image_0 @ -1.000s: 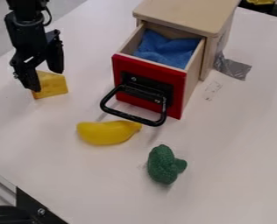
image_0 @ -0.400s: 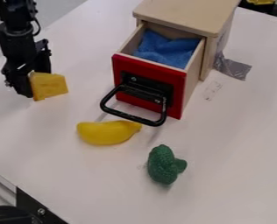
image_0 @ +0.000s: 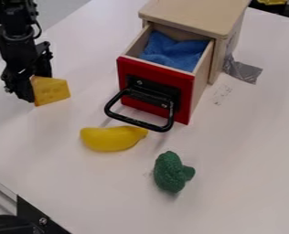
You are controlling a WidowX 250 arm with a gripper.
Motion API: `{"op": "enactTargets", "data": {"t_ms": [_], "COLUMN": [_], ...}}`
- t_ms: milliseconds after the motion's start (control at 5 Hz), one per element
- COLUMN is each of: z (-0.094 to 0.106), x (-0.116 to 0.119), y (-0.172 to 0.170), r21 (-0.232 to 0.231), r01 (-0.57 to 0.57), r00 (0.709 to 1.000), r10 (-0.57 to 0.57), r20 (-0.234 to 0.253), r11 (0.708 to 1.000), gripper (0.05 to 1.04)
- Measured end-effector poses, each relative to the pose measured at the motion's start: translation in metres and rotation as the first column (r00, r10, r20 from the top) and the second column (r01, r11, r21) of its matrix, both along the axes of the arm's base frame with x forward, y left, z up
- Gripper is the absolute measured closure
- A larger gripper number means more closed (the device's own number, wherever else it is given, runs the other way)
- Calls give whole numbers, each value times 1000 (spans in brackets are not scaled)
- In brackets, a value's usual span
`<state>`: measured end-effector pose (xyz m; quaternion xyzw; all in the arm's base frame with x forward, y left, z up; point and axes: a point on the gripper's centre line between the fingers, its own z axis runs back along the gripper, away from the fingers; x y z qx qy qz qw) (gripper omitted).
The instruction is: Put the cheese bar in the drawer
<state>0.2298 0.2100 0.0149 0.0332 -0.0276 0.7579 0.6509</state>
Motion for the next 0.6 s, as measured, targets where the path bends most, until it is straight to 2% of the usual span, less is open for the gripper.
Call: {"op": "enactTargets", "data": {"t_ms": [200, 400, 600], "z": [15, 42, 68], "x": [0, 9, 21], "y": [-6, -9, -10], "r21": [-22, -45, -34], "r01": [26, 77, 141], "r00": [1000, 995, 986], "r10": [-26, -74, -137], "r20": [17, 61, 92], "r11": [999, 996, 989], "gripper": [415, 415, 415]}}
